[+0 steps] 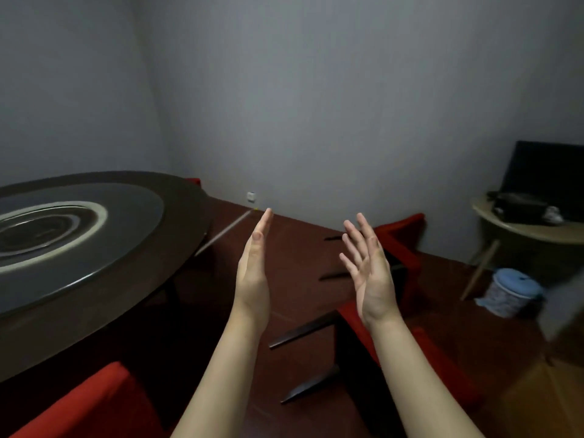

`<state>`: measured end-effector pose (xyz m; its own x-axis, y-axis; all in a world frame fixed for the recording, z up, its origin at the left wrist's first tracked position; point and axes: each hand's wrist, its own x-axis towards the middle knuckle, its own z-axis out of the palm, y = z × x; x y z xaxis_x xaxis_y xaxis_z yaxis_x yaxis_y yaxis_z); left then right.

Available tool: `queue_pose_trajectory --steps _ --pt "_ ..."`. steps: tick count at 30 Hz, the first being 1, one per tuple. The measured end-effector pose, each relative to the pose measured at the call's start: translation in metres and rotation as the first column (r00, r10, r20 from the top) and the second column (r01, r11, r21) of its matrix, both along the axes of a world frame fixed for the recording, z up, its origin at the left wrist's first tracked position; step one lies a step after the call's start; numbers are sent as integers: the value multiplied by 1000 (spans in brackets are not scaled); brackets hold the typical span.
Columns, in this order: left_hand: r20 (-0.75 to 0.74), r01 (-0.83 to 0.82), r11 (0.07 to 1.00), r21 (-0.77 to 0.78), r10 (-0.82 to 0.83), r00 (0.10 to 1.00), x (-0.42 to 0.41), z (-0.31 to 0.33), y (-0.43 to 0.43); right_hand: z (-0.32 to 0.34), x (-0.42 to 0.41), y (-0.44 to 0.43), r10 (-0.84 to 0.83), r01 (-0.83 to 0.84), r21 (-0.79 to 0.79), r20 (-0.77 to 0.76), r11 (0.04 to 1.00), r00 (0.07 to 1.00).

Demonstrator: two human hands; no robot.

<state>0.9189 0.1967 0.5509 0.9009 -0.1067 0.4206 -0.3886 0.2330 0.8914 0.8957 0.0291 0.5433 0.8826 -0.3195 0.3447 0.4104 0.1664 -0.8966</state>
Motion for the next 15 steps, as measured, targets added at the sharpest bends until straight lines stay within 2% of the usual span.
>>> queue_pose_trajectory --steps 7,11,15 --pt "-53 211 978 3 -210 976 16 -11 -109 -14 -22 -107 -213 213 -10 -38 977 976" --pt "-110 308 951 22 -303 947 28 -21 -154 -23 -37 -147 -349 350 7 -74 937 934" --pt "-93 449 893 26 -445 890 39 -24 -182 -29 -45 -167 -466 470 16 -102 883 879"
